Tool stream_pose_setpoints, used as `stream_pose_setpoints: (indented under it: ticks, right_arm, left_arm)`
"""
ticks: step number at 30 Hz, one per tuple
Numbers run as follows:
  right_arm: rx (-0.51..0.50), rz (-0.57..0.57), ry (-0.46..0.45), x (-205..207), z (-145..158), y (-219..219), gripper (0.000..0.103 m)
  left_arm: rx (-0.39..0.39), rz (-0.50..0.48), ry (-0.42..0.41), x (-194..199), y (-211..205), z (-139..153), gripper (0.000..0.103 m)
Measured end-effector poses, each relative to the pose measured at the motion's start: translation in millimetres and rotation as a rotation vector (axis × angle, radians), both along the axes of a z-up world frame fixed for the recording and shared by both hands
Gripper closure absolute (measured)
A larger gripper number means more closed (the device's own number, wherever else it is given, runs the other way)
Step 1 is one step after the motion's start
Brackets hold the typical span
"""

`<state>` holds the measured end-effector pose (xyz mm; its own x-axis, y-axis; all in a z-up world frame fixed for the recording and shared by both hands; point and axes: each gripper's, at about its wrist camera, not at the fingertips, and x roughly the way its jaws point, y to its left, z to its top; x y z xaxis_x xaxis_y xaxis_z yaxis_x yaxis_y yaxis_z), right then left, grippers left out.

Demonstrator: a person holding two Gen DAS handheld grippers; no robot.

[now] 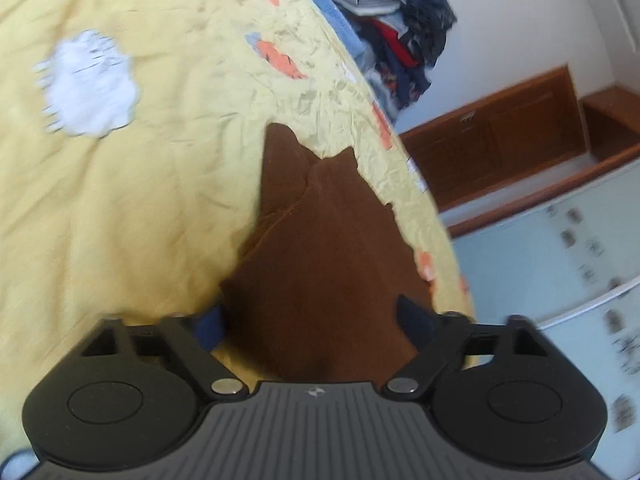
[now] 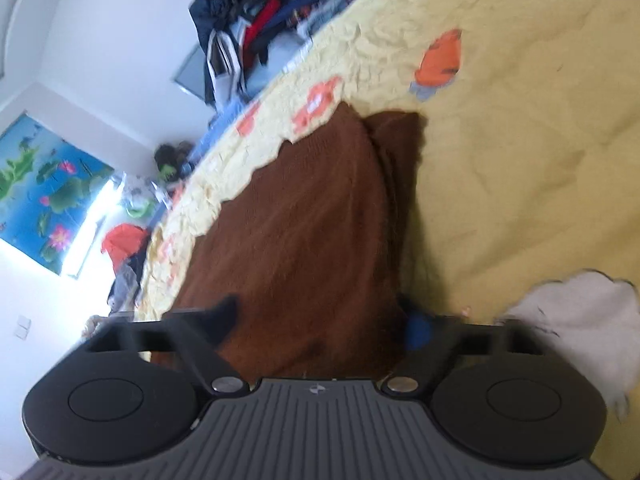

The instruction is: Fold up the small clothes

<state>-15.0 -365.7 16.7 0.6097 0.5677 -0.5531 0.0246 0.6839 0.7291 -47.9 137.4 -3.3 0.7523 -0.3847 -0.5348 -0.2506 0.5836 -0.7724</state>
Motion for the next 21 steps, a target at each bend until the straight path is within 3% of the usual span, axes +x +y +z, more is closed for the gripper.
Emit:
stream_pose_setpoints:
  ticks: [1, 2, 4, 7, 9, 11, 14, 15, 16, 17, 19, 20, 21]
  right_arm:
    - [-0.024, 0.026, 0.023, 5.0, -1.2, 5.4, 0.084]
    - [-0.058, 0.055, 0.035, 8.7, -1.9, 7.5, 0.084]
    - [-0.103, 0.100, 0.006, 9.3, 13.0, 9.3, 0.084]
    - [-0.203, 0.153, -0.066, -2.3, 44.2, 7.3, 0.086]
    - [-0.317, 0.181, -0.044, 0.7, 42.7, 6.3, 0.086]
    - [-0.333, 0.204, 0.011, 5.1, 25.5, 5.6, 0.086]
    - [-0.300, 0.187, -0.018, -4.8, 31.1, 5.1, 0.054]
    - [-0.297, 0.160, -0.043, -7.5, 38.1, 3.1, 0.031]
    - [-0.299, 0.130, -0.078, -11.6, 45.8, 1.7, 0.021]
    - [-0.309, 0.113, -0.114, -13.4, 53.9, 3.1, 0.020]
    - [-0.349, 0.121, -0.165, -8.9, 67.3, 16.4, 0.022]
    - [-0.358, 0.137, -0.194, -6.0, 73.1, 27.0, 0.022]
    - [-0.354, 0.169, -0.216, -1.6, 77.3, 39.1, 0.022]
  left_arm:
    - [0.041, -0.028, 0.048, 8.0, -3.6, -1.8, 0.083]
    - [0.065, -0.051, 0.096, 15.0, -5.3, -4.7, 0.096]
    - [0.069, -0.052, 0.067, 12.9, -1.6, 3.4, 0.096]
    - [0.146, -0.087, -0.021, 4.0, 3.8, 29.5, 0.097]
    - [0.221, -0.097, 0.003, 4.8, 7.5, 27.8, 0.097]
    - [0.227, -0.133, 0.065, 4.0, 11.7, 12.5, 0.097]
    - [0.271, -0.134, 0.035, -14.0, 11.8, 17.2, 0.094]
    - [0.310, -0.130, 0.001, -21.7, 10.2, 26.0, 0.090]
    - [0.349, -0.130, -0.032, -26.7, 7.2, 34.3, 0.087]
    - [0.387, -0.132, -0.062, -28.5, 4.3, 42.1, 0.076]
    - [0.475, -0.129, -0.119, -25.0, -6.8, 55.7, 0.045]
    - [0.518, -0.127, -0.150, -20.6, -14.2, 59.9, 0.024]
    - [0.560, -0.121, -0.173, -15.6, -22.5, 62.6, 0.021]
